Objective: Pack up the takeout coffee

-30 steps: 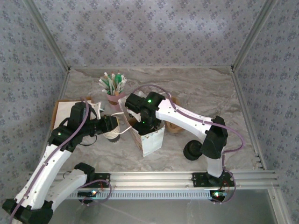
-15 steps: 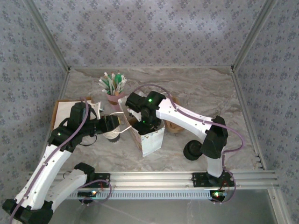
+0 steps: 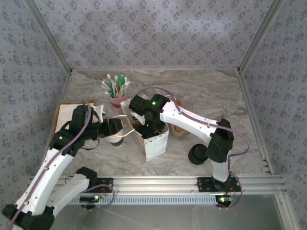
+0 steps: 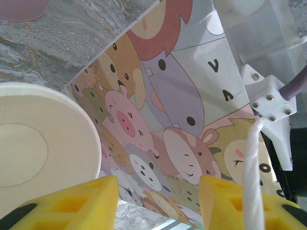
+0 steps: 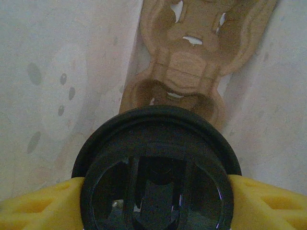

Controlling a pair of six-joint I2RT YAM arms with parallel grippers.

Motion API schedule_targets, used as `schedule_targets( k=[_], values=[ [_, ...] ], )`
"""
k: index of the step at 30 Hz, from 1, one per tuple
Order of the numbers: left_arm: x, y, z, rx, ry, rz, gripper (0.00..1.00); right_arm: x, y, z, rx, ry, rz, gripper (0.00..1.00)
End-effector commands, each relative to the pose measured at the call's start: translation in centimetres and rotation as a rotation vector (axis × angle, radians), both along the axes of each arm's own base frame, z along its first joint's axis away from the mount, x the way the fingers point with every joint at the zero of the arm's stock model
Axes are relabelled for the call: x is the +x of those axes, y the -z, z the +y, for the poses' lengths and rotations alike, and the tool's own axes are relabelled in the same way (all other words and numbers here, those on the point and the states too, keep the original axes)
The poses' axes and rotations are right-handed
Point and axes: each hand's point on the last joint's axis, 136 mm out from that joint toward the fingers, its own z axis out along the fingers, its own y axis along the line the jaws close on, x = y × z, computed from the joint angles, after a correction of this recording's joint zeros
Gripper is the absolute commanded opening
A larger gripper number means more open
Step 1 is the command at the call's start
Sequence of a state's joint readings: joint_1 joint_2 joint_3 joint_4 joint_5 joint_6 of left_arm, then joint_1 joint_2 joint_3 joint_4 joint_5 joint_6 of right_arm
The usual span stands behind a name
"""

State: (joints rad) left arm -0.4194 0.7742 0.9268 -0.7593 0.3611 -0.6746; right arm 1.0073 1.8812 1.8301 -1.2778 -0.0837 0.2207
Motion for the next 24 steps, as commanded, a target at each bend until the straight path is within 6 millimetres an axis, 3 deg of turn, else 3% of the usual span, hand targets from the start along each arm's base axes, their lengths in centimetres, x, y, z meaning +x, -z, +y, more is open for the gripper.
schedule_targets(
  k=[1,24],
  values=[
    [0.1,-1.6,-0.1,-0.011,0.009,-0.044,0.48,-0.2,0.9,0.0,-0.015,0.019,0.03,0.72],
    [0.1,-1.5,-0.1,-0.004,0.006,-0.043,0.48,-0.3,2.5,0.1,-0.021,0.022,0.065,0.72]
  ],
)
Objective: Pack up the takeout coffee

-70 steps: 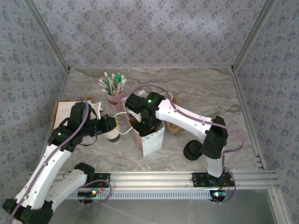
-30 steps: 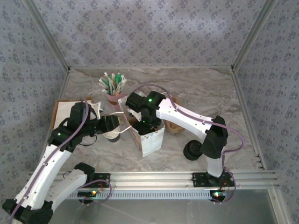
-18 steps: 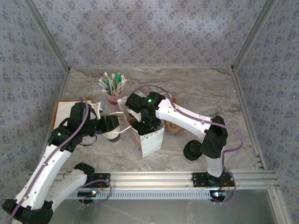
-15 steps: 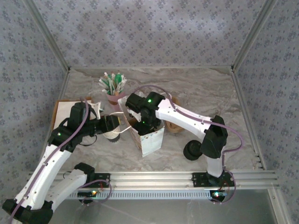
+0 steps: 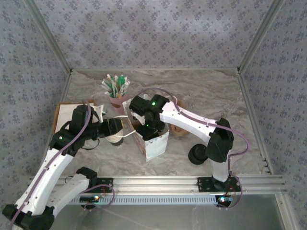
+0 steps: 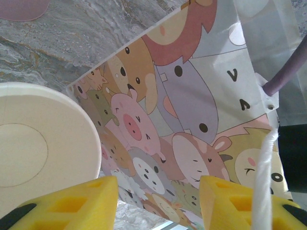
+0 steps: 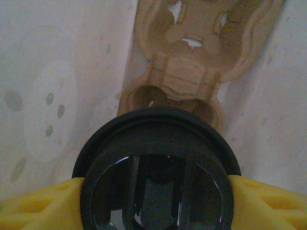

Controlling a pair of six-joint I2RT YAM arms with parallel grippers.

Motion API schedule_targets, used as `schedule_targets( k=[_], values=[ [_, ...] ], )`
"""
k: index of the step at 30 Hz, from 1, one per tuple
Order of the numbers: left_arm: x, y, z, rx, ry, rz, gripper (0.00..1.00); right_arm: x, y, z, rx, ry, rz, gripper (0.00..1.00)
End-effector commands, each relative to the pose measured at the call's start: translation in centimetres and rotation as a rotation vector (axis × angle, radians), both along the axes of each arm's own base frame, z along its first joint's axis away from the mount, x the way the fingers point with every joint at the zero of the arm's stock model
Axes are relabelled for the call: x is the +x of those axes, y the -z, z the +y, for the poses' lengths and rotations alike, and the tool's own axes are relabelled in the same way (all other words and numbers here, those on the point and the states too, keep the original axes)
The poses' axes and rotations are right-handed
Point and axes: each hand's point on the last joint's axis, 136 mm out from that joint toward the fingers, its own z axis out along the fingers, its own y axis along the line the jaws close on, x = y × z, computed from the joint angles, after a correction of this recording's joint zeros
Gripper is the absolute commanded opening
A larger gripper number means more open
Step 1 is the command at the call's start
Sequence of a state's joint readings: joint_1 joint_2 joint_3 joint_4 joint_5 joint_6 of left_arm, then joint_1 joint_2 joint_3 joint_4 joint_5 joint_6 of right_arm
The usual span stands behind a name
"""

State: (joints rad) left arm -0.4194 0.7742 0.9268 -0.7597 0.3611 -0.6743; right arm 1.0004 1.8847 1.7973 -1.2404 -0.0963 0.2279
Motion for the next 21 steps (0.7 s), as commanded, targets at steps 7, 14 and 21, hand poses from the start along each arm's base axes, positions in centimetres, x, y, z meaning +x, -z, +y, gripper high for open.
schedule_targets(
  k=[7,14,21],
  values=[
    [0.26,-1.37,-0.14,-0.002,0.007,-0.037,0.48,-0.55,2.04,-0.03,-0.018,0.011,0.053,0.72],
    [0.22,-1.19,-0.11,-0.001,0.007,-0.034,0.48,-0.61,2.44,0.07,-0.018,0.009,0.057,0.72],
    [0.22,-1.23,-0.1,-0.001,0.006,-0.036,0.48,-0.49,2.27,0.03,-0.016,0.009,0.049,0.72]
  ],
)
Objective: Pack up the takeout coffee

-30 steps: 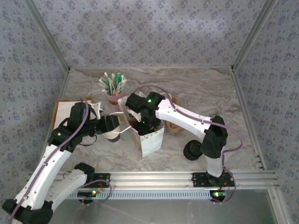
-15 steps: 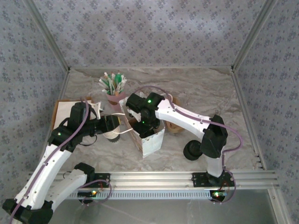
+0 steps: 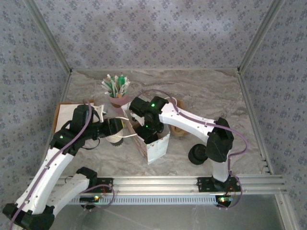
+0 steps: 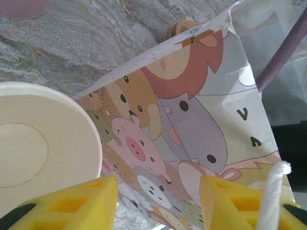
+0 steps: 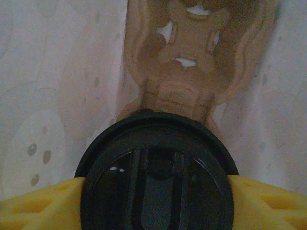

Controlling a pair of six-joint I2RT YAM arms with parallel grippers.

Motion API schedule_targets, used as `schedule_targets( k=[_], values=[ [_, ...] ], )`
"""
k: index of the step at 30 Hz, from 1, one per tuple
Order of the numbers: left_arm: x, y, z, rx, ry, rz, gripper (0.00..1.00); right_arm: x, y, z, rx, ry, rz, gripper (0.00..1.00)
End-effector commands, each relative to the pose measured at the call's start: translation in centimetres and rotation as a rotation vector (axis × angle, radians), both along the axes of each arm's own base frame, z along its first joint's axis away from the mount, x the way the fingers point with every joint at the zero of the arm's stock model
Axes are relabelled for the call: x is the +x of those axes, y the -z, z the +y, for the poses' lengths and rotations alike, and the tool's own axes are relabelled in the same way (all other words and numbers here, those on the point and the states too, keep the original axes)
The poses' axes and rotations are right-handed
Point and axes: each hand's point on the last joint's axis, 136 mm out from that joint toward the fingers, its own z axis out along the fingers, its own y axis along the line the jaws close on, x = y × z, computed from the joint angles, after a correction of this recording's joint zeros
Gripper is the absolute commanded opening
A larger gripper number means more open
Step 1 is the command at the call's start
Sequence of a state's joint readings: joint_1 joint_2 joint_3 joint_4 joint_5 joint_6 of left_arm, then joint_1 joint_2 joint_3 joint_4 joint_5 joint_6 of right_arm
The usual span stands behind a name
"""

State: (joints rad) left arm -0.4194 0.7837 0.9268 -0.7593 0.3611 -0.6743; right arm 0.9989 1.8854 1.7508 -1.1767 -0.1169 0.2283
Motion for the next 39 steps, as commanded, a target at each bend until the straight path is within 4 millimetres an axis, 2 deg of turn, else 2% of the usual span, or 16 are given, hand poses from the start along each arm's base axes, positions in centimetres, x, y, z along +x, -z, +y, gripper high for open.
schedule_targets(
  k=[1,11,26,39],
  values=[
    [0.14,-1.44,-0.06,-0.005,0.006,-0.046,0.48,-0.58,1.19,-0.59,-0.041,0.009,0.041,0.72],
    [0.26,-1.34,-0.15,-0.001,0.01,-0.039,0.48,-0.73,2.03,-0.45,-0.044,0.01,0.057,0.72],
    [0.49,-1.28,-0.32,0.003,0.016,-0.036,0.49,-0.48,1.98,-0.46,-0.046,0.009,0.055,0.72],
    [0.49,-1.39,-0.32,0.003,0.017,-0.037,0.49,-1.08,1.99,-0.67,-0.071,0.005,0.103,0.72]
  ],
)
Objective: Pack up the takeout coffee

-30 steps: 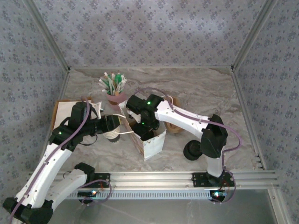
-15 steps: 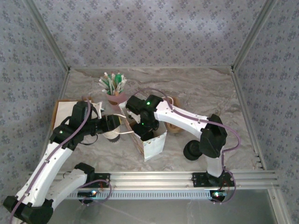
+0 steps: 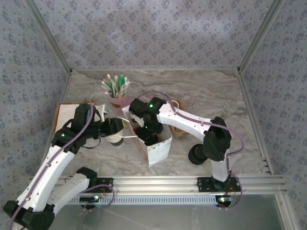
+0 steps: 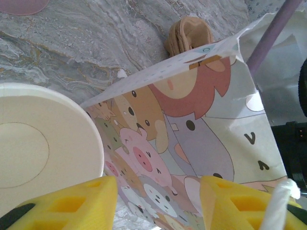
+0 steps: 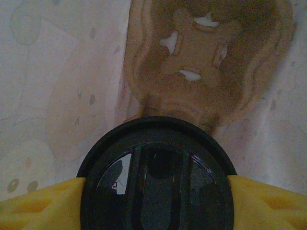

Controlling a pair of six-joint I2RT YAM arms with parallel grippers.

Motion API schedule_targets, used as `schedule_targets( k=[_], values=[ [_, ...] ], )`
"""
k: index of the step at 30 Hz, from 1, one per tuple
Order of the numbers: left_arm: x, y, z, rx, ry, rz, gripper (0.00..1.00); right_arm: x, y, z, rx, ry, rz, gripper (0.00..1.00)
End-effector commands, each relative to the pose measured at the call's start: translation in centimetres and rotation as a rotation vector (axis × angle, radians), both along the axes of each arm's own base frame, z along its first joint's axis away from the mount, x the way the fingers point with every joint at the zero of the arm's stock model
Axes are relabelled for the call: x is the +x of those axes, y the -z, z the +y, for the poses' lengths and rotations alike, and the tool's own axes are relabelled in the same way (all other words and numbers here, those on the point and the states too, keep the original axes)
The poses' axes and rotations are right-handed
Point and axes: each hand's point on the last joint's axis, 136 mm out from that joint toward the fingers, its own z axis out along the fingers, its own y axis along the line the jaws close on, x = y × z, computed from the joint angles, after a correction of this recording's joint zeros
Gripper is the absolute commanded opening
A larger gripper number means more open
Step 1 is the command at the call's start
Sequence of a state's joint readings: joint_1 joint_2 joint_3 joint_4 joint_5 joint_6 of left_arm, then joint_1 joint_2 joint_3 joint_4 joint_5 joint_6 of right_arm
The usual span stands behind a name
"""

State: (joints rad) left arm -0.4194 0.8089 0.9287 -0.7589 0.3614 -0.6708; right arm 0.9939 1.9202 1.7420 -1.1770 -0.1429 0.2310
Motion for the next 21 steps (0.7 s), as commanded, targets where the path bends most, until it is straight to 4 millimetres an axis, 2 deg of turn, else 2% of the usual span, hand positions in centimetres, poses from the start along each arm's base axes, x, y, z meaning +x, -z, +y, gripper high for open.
schedule_targets(
  k=[1,21],
  values=[
    [0.18,-1.86,-0.16,-0.007,0.014,-0.055,0.49,-0.88,0.49,-0.76,-0.05,0.0,0.063,0.72],
    [0.21,-1.78,-0.14,-0.007,0.013,-0.057,0.49,-1.08,-0.29,-1.05,-0.08,-0.016,0.078,0.72]
  ],
)
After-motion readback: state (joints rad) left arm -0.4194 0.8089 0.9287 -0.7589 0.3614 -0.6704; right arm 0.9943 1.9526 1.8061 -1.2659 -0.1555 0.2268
